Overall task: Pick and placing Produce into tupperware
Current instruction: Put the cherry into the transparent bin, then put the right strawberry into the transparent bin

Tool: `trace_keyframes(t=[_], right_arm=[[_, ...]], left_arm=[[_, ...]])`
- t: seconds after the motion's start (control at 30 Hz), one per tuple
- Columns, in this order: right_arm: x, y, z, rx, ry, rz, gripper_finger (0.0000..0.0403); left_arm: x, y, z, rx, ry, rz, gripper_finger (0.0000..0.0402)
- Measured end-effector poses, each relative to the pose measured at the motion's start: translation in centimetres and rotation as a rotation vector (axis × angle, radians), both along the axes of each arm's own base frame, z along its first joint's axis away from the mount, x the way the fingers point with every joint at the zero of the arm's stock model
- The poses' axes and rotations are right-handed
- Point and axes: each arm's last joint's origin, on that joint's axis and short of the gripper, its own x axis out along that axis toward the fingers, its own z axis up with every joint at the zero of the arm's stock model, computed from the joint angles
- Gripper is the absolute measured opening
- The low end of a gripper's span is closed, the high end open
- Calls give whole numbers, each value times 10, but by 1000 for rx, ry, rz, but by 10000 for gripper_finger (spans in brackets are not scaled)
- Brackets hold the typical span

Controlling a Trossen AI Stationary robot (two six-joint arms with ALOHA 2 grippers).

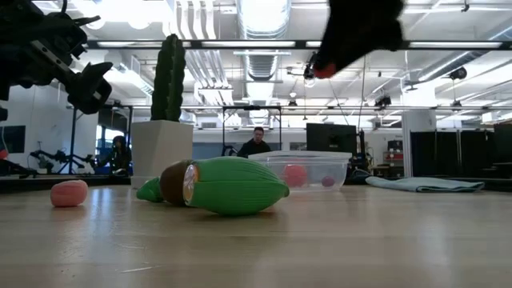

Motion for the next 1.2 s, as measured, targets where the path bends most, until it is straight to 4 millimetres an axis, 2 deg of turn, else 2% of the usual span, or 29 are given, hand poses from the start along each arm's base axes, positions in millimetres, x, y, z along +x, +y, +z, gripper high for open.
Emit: trace_keyframes(t=[0.13,0.23,0.43,0.57,0.73,0.9,1.03,1.2], right_arm=[[5,-62,13,25,23,-63,114],[7,-106,12,73,73,-81,114],[12,-179,-12,151,180,-144,118],[14,-206,-34,227,244,-159,147],[19,-215,-52,238,301,-152,197],[25,-207,-51,222,297,-59,231],[31,-178,-34,246,242,118,244],[34,-126,-22,178,245,345,246]], left_arm=[[0,0,0,0,-1,1,283],[0,0,0,0,-1,0,283],[0,0,0,0,0,0,283],[0,0,0,0,0,0,283],[0,0,0,0,-1,0,283],[0,0,0,0,-1,0,283],[0,0,0,0,-1,0,283],[0,0,0,0,-1,0,283]])
